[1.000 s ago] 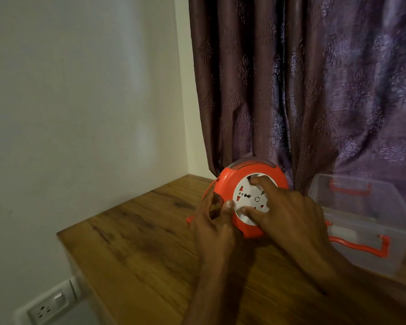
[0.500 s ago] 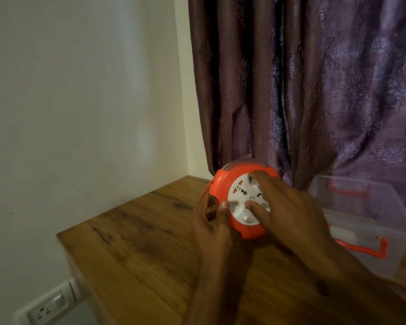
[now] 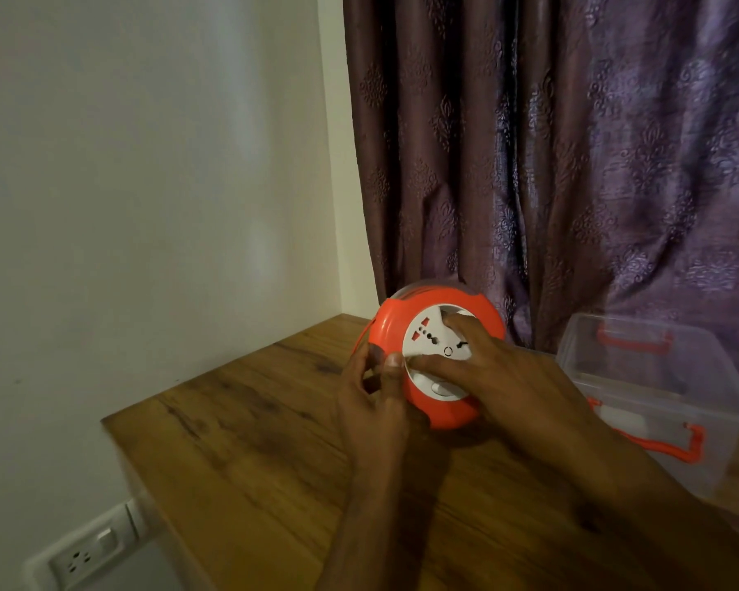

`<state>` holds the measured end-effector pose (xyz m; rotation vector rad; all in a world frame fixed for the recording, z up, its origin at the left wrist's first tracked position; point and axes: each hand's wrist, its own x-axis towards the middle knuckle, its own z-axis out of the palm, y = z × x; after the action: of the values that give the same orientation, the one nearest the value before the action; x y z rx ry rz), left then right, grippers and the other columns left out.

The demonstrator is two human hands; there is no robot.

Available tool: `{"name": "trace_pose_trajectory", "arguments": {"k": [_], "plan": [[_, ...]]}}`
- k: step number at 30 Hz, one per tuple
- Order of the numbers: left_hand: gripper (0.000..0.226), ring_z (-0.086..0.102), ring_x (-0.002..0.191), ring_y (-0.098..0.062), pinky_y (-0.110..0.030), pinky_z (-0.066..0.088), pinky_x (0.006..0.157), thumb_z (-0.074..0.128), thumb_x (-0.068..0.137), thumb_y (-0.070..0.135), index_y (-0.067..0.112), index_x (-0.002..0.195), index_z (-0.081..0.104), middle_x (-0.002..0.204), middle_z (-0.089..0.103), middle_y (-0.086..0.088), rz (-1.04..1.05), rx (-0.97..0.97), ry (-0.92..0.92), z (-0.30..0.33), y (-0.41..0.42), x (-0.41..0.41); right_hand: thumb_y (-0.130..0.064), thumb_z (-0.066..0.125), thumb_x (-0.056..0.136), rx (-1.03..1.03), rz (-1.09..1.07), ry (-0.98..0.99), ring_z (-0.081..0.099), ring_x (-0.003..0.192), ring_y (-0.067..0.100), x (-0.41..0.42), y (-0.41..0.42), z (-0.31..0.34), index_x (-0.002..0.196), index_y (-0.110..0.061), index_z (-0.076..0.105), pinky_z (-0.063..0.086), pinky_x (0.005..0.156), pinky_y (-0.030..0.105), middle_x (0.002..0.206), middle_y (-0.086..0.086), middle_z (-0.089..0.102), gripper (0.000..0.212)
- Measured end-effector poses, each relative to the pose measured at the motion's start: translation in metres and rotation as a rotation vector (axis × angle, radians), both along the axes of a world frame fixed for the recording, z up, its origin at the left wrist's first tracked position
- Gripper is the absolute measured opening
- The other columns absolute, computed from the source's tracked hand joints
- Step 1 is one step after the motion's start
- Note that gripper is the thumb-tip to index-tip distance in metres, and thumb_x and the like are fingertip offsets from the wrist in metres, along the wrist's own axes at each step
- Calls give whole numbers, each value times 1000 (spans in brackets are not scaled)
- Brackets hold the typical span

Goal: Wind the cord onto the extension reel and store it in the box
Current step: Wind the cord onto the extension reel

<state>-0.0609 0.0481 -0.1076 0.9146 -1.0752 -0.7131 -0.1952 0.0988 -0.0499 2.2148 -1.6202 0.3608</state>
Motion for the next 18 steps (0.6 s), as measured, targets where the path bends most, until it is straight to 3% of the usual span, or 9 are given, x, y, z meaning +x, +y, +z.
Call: {"name": "trace_pose_trajectory", "arguments": {"k": [3,7,11,15,18], "plan": [[44,55,85,7,-4,42,55,51,73,59,41,113,53,95,50,34,3,-6,-12,1,1,0,-42,41,94,-28,-9,-1,36,130,25,-2,0,-1,135,-59,13,47,90,40,154,-5,1,53],[41,57,89,4,-11,49,64,58,82,49,32,119,57,104,57,21,-20,6,-25,-1,-1,-2,-45,43,91,-76,-61,-46,51,115,25,-5,-6,-5,134,-61,9,48,75,34,147,0,17,57],[40,57,89,3,-14,52,67,60,84,44,30,122,57,108,58,19,-27,4,-34,-3,-1,-5,-48,51,85,-141,-102,-127,60,95,22,-6,-13,-10,134,-56,14,43,59,28,124,1,41,62],[46,57,91,1,-17,51,71,60,83,45,28,125,57,114,59,16,-43,-8,-42,-2,1,-6,-62,48,80,-179,-169,-180,60,100,24,-5,-17,-16,136,-53,11,48,67,32,125,1,46,67],[43,55,89,6,-7,47,64,60,84,44,30,124,56,113,57,18,-52,-8,-41,-3,2,-6,-68,47,78,-190,-206,-235,58,106,26,-2,-17,-18,137,-51,15,49,77,37,129,1,49,69]]}}
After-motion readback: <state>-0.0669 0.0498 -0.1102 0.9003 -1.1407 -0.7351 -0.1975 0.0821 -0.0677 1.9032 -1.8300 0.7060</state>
